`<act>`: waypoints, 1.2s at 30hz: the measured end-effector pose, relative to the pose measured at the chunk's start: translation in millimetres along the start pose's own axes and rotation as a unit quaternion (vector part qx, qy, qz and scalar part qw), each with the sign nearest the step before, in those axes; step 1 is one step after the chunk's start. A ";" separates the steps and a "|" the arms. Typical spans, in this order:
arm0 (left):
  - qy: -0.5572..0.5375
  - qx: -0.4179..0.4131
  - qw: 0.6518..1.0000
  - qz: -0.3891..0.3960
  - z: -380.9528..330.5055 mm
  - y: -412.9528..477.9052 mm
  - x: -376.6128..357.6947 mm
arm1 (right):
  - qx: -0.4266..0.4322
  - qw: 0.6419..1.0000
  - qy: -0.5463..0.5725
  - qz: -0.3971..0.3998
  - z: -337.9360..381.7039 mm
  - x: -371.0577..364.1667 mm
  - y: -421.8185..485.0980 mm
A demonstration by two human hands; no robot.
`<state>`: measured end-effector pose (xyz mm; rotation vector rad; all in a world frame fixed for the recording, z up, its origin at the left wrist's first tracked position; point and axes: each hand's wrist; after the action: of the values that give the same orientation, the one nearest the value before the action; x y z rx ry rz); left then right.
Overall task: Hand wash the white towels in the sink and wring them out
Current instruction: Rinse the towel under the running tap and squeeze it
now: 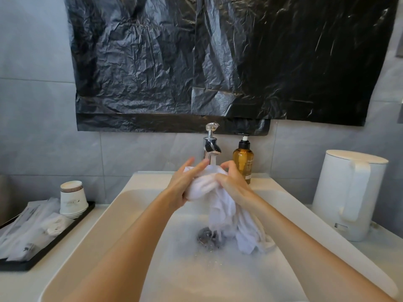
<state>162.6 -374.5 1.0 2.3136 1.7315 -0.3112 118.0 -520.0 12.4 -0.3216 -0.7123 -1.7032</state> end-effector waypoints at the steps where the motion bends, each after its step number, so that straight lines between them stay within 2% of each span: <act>1: 0.000 -0.003 1.000 0.018 2.1 -0.6 -3.0 | 0.003 1.000 -0.006 -0.008 0.4 -3.0 -2.7; 3: 0.010 -0.010 1.000 0.012 7.8 -0.9 -13.9 | -0.012 0.998 0.001 -0.057 1.7 -8.8 -3.4; 7: 0.065 -0.067 0.992 -0.085 17.9 -2.3 -42.1 | -0.052 0.985 0.030 -0.163 3.8 -15.5 -0.1; 10: 0.143 -0.116 0.967 -0.177 24.5 -1.7 -49.4 | -0.046 0.982 0.005 -0.185 -1.5 -22.5 -0.8; 12: 0.220 -0.109 0.948 -0.200 20.0 -1.3 -46.3 | -0.038 0.981 -0.021 -0.187 -2.5 -27.1 0.8; 15: 0.299 -0.092 0.923 -0.227 13.2 0.4 -41.8 | -0.006 0.976 -0.127 -0.177 -3.4 -30.1 3.4; 16: 0.337 -0.091 0.903 -0.249 12.7 -2.4 -40.5 | 0.018 0.973 -0.143 -0.180 -3.7 -29.1 2.4; 17: 0.405 -0.116 0.870 -0.256 14.8 -3.8 -38.1 | 0.045 0.972 -0.144 -0.182 -3.9 -27.5 1.0; 18: 0.468 -0.148 0.840 -0.231 18.1 -5.2 -35.6 | 0.068 0.969 -0.153 -0.181 -4.8 -25.6 -0.6; 19: 0.496 -0.170 0.826 -0.207 22.4 -4.6 -33.0 | 0.091 0.964 -0.175 -0.177 -6.2 -23.6 -1.7; 20: 0.498 -0.174 0.828 -0.192 23.5 -7.0 -31.7 | 0.108 0.958 -0.205 -0.171 -7.6 -22.3 -2.4; 23: 0.464 -0.135 0.862 -0.154 23.2 -9.0 -28.2 | 0.109 0.951 -0.257 -0.135 -7.5 -18.4 -3.6; 26: 0.424 -0.089 0.899 -0.070 19.7 -7.3 -22.8 | 0.044 0.957 -0.261 -0.116 -6.5 -12.4 -0.5; 28: 0.388 -0.105 0.915 -0.033 17.3 -6.7 -18.2 | -0.015 0.974 -0.198 -0.112 -7.6 -5.8 4.2; 31: 0.320 -0.138 0.935 0.066 18.7 -10.1 -23.3 | -0.076 0.990 -0.065 -0.096 -8.6 3.2 10.1; 33: 0.263 -0.088 0.955 0.109 20.7 -10.1 -22.9 | -0.096 0.992 0.018 -0.081 -6.2 8.4 10.6; 35: 0.192 -0.005 0.974 0.118 21.3 -11.7 -18.9 | -0.109 0.989 0.070 -0.065 -4.2 10.8 10.5; 36: 0.165 0.011 0.979 0.121 23.1 -11.3 -18.0 | -0.108 0.988 0.090 -0.056 -5.2 11.3 11.3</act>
<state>146.0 -394.9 -16.1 2.6791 1.5535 0.1059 126.6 -533.3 17.9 -0.2778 -0.4194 -1.8953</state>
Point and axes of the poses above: each hand's wrist, its own y-axis towards the middle knuckle, its own x-axis out of the back of the hand, z = x × y, and after that the axes turned 7 degrees about -y, right-handed
